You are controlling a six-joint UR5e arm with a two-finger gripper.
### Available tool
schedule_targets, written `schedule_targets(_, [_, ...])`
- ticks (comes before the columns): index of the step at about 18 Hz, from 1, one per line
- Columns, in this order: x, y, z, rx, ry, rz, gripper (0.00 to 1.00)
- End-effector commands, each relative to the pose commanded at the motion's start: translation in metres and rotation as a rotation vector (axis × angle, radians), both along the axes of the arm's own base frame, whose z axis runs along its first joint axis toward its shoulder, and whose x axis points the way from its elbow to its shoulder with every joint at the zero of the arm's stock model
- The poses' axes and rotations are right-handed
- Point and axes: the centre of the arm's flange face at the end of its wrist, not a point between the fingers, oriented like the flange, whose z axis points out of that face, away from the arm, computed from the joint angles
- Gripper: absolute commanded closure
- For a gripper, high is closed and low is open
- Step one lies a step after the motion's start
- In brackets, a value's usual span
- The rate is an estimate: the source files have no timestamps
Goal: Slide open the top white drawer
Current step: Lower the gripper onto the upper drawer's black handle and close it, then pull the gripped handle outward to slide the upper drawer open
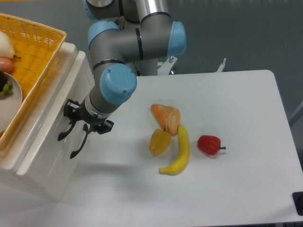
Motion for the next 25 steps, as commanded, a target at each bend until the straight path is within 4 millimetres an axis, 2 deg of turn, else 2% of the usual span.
schedule_targets(7, [0.002, 0.0, 0.003, 0.004, 0.001, -0.003, 0.42])
schedule_targets(14, [0.003, -0.004, 0.011, 0.016, 0.008, -0.001, 0.52])
schedule_targets(22, [0.005, -0.006, 0.01, 0.014, 0.006, -0.002, 0.57])
schedule_targets(25, [0.005, -0.006, 0.01, 0.013, 0.005, -0.002, 0.62])
